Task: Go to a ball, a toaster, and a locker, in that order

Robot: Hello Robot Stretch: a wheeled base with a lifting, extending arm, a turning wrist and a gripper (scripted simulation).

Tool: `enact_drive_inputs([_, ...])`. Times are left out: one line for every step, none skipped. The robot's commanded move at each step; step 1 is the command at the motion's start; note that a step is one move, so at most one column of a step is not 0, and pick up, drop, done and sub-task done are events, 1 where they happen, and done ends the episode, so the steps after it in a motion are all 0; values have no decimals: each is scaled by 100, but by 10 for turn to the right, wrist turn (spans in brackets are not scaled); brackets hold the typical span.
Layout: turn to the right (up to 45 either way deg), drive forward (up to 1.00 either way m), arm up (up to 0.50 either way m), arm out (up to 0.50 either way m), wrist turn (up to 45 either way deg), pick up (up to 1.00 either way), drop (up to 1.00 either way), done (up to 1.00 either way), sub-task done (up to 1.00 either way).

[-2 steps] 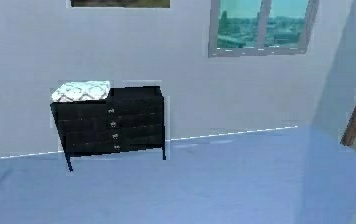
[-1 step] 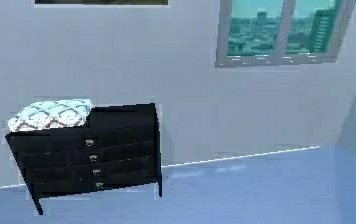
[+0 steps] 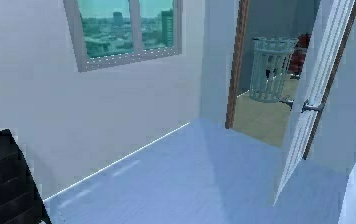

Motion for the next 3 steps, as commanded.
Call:
enact_drive_inputs([0,40,0,0,0,0,0,0,0])
enact_drive_inputs([90,0,0,0,0,0,0,0,0])
enact_drive_inputs([0,100,0,0,0,0,0,0,0])
